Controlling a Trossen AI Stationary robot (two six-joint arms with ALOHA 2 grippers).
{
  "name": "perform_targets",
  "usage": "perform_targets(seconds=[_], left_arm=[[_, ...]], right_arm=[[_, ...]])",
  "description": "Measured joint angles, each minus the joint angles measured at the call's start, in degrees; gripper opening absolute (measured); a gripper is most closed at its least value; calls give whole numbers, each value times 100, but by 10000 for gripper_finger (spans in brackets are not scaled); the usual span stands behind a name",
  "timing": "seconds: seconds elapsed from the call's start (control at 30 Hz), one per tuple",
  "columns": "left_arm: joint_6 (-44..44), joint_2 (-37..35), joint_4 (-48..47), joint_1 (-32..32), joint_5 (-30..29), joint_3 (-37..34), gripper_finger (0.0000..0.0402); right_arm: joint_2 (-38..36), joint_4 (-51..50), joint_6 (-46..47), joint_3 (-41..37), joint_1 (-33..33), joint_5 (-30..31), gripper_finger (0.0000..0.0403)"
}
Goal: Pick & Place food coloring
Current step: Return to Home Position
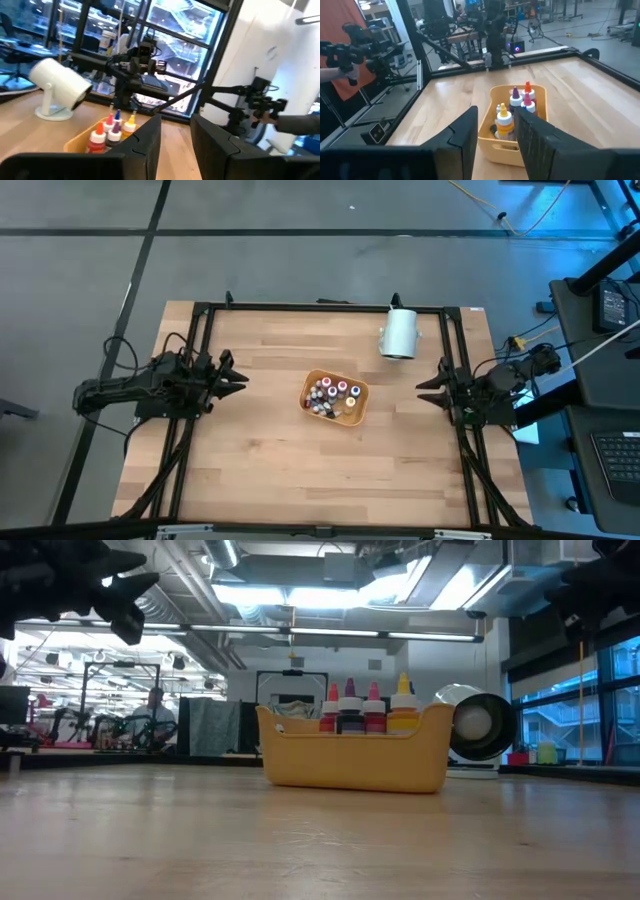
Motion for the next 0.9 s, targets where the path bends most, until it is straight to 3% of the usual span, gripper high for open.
perform_targets(seconds=[0.37,0.7,0.9], left_arm=[[149,-205,-709,585,-25,2,102],[148,-203,-693,634,-25,4,102],[148,-194,-692,634,-25,4,102]], right_arm=[[-2,107,101,-8,1,192,129],[-2,2585,-818,-1437,2,-53,129],[9,2504,-1068,-1484,2,-165,129]])
